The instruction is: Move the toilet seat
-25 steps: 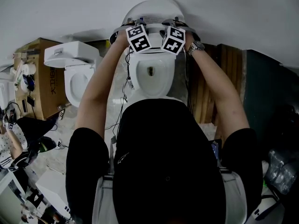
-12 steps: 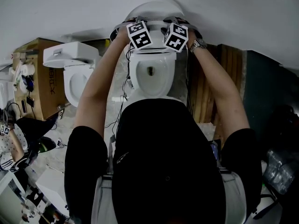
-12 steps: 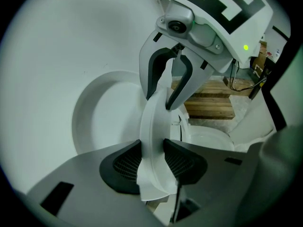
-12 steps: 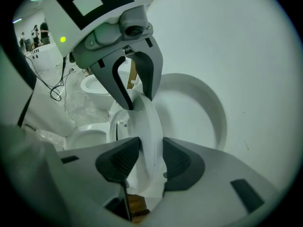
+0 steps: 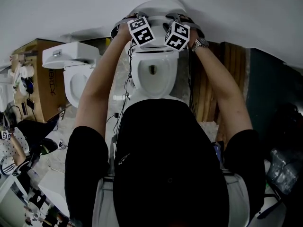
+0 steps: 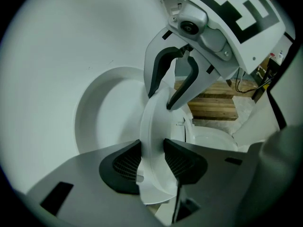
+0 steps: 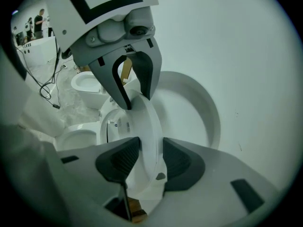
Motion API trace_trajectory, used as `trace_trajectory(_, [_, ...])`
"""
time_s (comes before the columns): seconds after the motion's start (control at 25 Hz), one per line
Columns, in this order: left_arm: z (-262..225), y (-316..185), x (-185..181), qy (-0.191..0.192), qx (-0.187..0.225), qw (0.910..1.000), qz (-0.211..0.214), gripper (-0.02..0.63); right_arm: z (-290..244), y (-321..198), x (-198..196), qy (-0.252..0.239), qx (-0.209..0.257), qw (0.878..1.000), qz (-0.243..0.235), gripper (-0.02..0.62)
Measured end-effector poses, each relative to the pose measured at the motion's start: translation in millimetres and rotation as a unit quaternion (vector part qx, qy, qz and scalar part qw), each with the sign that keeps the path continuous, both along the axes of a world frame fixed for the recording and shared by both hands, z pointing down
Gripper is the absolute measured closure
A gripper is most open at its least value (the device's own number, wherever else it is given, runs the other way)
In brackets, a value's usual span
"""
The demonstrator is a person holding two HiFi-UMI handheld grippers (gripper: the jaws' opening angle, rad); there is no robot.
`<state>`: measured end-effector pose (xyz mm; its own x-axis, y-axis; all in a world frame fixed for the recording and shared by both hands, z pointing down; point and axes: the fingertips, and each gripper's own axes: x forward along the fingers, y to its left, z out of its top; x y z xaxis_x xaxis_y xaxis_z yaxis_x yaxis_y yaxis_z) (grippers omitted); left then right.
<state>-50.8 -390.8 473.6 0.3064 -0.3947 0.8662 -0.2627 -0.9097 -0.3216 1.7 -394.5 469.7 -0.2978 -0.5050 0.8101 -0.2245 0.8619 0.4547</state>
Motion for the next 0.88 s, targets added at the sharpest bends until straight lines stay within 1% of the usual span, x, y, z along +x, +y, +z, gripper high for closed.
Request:
trace_trajectory(0.12, [1.9,-6.5,-1.2,-0.001,0.010,0.9999,-0.006,0.456,2.6,-6.8,0.1,0.004,0.011,1.000,0.011,0.443])
trace_trajectory(0.44, [1.1,-18.8,-3.3,-0.006,0.049,0.9986,-0.020,0.456,3.7,-20.0,-0.5,0.008,0.016,0.999,0.027,0.445])
trace_trajectory(0.56, [1.9,-23.4,-3.1,-0.008,0.057,0.9980,-0.027,0.456,4.8,-25.9,0.4,0.009,0.023,0.999,0.037,0.445])
trace_trajectory(0.68, [1.8,-27.2,-4.2,-0.011,0.062,0.9973,-0.038,0.456,4.8,-29.4,-0.3,0.008,0.020,0.999,0.041,0.445])
trace_trajectory(0.88, [1.4,-34.6,-6.0,-0.004,0.075,0.9957,-0.055,0.456,6.0,-36.4,-1.1,0.001,0.019,0.999,0.046,0.445])
